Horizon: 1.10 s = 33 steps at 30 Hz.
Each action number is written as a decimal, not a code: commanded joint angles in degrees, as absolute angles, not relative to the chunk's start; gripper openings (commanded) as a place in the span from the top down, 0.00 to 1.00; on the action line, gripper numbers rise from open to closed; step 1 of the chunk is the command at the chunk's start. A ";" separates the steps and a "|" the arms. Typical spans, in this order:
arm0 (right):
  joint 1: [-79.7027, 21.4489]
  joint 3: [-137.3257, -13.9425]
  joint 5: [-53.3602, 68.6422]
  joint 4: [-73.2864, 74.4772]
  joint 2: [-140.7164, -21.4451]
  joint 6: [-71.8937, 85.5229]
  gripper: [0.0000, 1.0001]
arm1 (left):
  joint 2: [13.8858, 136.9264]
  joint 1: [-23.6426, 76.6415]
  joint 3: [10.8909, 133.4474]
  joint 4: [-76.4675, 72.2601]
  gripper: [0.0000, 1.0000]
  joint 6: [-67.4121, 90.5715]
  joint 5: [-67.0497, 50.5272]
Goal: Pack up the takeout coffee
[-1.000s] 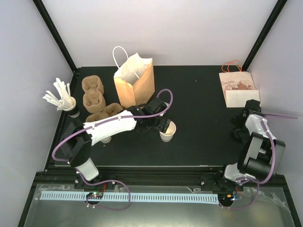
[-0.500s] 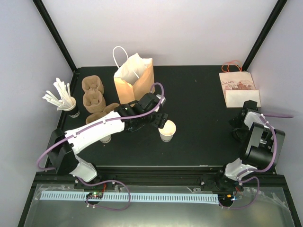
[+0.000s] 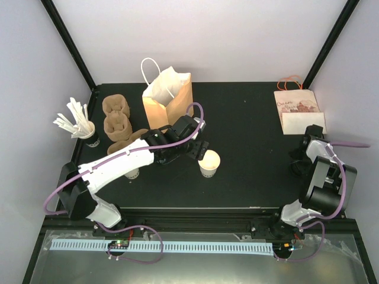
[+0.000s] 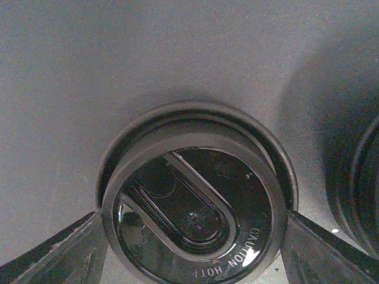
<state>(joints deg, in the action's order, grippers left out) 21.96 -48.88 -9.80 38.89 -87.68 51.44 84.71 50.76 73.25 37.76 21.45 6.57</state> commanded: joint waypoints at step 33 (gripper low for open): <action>-37.93 -65.45 4.80 49.21 -75.44 14.90 0.21 | 70.02 41.07 56.66 27.84 0.13 24.49 -8.03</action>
